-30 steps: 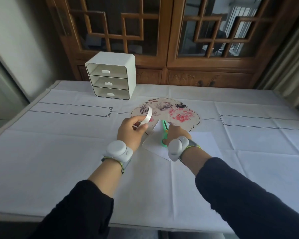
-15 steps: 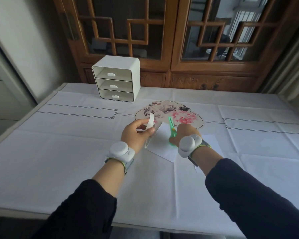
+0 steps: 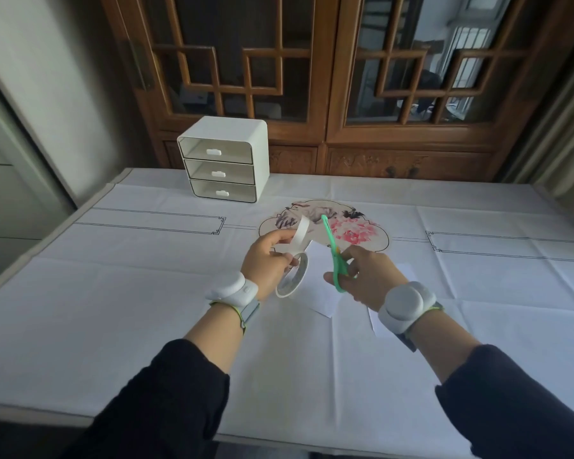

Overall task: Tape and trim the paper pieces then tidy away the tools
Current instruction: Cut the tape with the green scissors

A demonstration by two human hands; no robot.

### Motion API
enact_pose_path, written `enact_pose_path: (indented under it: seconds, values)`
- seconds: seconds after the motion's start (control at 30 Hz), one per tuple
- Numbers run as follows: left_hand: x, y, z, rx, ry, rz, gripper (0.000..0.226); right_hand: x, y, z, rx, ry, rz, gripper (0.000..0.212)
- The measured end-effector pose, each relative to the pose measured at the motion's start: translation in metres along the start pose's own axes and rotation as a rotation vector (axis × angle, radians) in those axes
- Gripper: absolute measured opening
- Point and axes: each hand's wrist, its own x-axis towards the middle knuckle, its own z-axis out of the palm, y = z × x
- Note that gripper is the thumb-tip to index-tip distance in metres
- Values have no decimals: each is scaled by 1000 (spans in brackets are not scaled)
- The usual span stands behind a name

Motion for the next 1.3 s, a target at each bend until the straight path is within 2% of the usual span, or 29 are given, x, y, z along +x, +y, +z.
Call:
enact_pose_path:
  seconds: [0.17,0.5,0.67,1.07,1.3]
  values:
    - [1,2,0,84,3,59,41,-13,4,4,-41,-16,-6,46]
    - [-1,0,1,215,-22,144,50,-20,-3,1,-121,-33,-171,26]
    - [-3,-1,-1,250,-30,181,42,-17,-2,0,-146,-72,-212,20]
    - [2,-6,-9,291,-44,185,41,-13,-3,1,-114,-86,-246,23]
    - [3,-11,-12,296,-42,194,45,-13,-5,1,-169,-82,-281,12]
